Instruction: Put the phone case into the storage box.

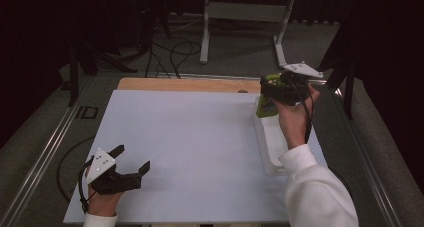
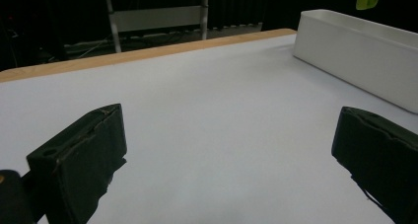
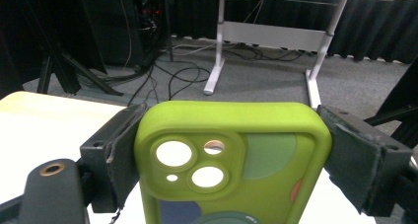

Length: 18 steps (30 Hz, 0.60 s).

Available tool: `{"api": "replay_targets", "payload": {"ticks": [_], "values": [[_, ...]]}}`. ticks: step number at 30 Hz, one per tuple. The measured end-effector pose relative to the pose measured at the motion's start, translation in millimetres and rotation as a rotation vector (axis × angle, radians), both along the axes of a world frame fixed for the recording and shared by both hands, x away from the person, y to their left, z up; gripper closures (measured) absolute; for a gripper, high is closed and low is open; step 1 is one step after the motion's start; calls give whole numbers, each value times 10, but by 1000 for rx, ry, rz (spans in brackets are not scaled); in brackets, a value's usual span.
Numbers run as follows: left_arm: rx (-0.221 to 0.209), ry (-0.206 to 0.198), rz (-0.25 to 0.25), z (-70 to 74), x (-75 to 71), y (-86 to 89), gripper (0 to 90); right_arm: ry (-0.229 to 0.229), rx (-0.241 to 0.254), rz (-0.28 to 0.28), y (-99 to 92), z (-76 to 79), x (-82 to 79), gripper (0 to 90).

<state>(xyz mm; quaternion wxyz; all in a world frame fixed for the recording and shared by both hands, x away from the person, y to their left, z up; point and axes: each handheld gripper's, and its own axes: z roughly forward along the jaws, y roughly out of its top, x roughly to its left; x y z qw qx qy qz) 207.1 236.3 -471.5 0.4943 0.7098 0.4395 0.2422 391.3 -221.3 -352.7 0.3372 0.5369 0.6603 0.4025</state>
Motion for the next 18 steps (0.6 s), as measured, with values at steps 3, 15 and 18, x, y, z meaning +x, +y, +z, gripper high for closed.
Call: {"api": "replay_targets", "payload": {"ticks": [3, 15, 18], "values": [[0, -1, 1, 3, -2, 2, 9, -3, 4, -10, -31, 0, 17, 159], [0, 0, -1, 0, -1, -1, 9, 5, 23, -50, -166, -51, 113, 159], [-1, -2, 0, 3, -3, 1, 9, 3, 20, -57, -181, -59, 137, 159]]}}
